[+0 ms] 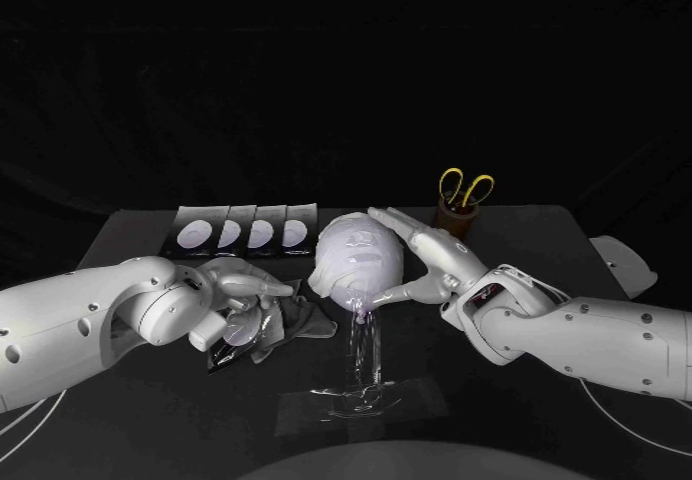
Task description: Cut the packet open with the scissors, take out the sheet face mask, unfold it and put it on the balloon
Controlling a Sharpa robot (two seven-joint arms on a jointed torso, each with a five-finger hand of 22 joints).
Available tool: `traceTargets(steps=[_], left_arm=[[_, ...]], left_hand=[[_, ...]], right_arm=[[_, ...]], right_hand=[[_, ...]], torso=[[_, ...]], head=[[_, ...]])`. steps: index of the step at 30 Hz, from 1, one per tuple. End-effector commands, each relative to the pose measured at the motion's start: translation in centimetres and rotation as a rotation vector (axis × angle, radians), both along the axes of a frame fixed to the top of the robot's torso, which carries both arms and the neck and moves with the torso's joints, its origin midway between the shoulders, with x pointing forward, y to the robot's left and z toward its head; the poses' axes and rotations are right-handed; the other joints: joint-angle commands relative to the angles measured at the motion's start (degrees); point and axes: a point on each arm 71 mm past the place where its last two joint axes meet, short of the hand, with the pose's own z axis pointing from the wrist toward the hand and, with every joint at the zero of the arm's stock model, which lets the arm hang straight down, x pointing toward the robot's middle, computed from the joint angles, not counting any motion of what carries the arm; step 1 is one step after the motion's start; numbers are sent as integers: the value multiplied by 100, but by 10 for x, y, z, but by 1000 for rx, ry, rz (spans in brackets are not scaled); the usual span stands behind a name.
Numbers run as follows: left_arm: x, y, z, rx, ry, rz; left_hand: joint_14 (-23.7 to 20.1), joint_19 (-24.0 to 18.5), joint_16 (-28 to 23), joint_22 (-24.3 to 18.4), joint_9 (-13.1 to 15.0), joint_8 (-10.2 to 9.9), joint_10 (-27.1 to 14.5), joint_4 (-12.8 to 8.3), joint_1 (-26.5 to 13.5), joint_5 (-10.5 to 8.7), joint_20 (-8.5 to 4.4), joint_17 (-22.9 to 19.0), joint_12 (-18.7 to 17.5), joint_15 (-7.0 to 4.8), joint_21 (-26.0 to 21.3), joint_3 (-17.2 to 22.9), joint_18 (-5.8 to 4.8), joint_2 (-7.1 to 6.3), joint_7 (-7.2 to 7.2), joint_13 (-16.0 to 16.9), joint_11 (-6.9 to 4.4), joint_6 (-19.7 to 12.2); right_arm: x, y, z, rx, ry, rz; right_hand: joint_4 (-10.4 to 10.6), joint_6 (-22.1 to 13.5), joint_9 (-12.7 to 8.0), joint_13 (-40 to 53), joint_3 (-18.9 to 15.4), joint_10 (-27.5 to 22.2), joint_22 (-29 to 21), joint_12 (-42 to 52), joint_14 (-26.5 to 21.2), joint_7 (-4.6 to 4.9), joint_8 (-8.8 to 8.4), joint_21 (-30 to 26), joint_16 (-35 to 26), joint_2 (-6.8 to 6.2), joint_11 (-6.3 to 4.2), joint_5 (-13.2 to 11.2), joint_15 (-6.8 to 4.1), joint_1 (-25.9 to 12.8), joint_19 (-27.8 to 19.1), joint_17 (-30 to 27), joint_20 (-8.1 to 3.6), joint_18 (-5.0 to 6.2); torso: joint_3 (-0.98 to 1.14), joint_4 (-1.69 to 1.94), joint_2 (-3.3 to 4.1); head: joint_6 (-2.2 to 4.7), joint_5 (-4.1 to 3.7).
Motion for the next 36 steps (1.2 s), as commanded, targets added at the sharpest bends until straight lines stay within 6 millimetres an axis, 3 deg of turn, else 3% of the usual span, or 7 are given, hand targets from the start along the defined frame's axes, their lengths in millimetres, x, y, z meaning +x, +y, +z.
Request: traceTargets(steps=[1,9,12,16,20,24,36], left_arm=[[1,2,5,15,-78,-43],[5,-1,22,-147,-255,-14],[7,-5,32,-224,-335,-10],[7,-9,42,-294,-420,-12],[7,-11,48,-330,-480,-28],[8,-13,53,-343,-536,-50],[18,-24,62,-310,-718,-113]], left_hand=[[304,-72,-46,-79,-8,0,-69,8,60,-6,3,624,26,44,-59,-69,132,11,7,-24,-1,-90],[-356,-1104,-716,-1302,7,219,-541,11,331,-1,63,-739,-295,114,-954,-97,402,185,84,-300,75,-184],[-1907,-2204,-2251,-2473,-14,357,-961,9,472,1,161,-3003,-819,210,-2074,48,604,242,165,-706,189,-93],[-2429,-2410,-2903,-2769,-104,403,-1053,-29,578,-8,239,-3522,-1214,268,-2567,167,607,243,188,-1106,217,38],[-2651,-2495,-3289,-2986,-211,403,-1069,-61,628,-10,285,-3811,-1503,295,-2910,216,603,259,179,-1422,252,142],[-2992,-2714,-3723,-3204,-336,373,-1099,-112,672,-8,373,-4107,-1896,373,-3298,272,575,260,198,-1792,306,256],[-3910,-3677,-4928,-4207,-645,174,-1149,-60,577,-7,906,-4906,-2839,702,-4971,332,318,124,279,-2630,487,310]], right_arm=[[-4,-3,8,94,-46,-4],[-13,-17,14,131,-34,-21],[-16,-22,16,146,-28,-22],[-22,-29,20,169,-34,-12],[-30,-32,26,185,-56,10],[-38,-32,31,183,-76,39],[-48,-18,36,75,-111,118]], right_hand=[[0,19,-6,-3,52,28,-2,-22,20,885,-10,37,7,59,-28,24,20,32,37,3,8,-7],[-9,208,68,18,264,245,38,10,187,889,55,61,47,254,-9,20,70,115,114,43,5,6],[-19,542,197,46,490,517,89,59,363,885,171,94,90,518,31,-1,56,189,211,86,5,23],[-144,1549,543,191,962,1975,495,379,1697,852,539,357,499,1203,-82,-39,-124,569,980,403,-13,184],[-368,2842,939,312,1178,3392,1165,736,3429,764,1027,939,1094,1440,-260,-15,-353,1011,2519,782,-31,434],[-414,3255,870,255,1329,4039,1181,763,4223,586,1071,1202,1397,1513,-467,14,-607,1208,3157,895,-69,625],[-91,4069,624,467,1651,6061,1655,998,6545,97,954,2319,2517,1202,-1141,69,-1425,1260,4865,1671,-854,634]], torso=[[0,-4,-5],[-5,-8,-11],[-4,-12,-10],[2,-6,-8],[5,-4,-4],[-1,-4,-3],[-4,8,3]], head=[[-2,-2],[-4,-1],[-11,12],[-24,25],[-30,42],[-45,60],[8,94]])
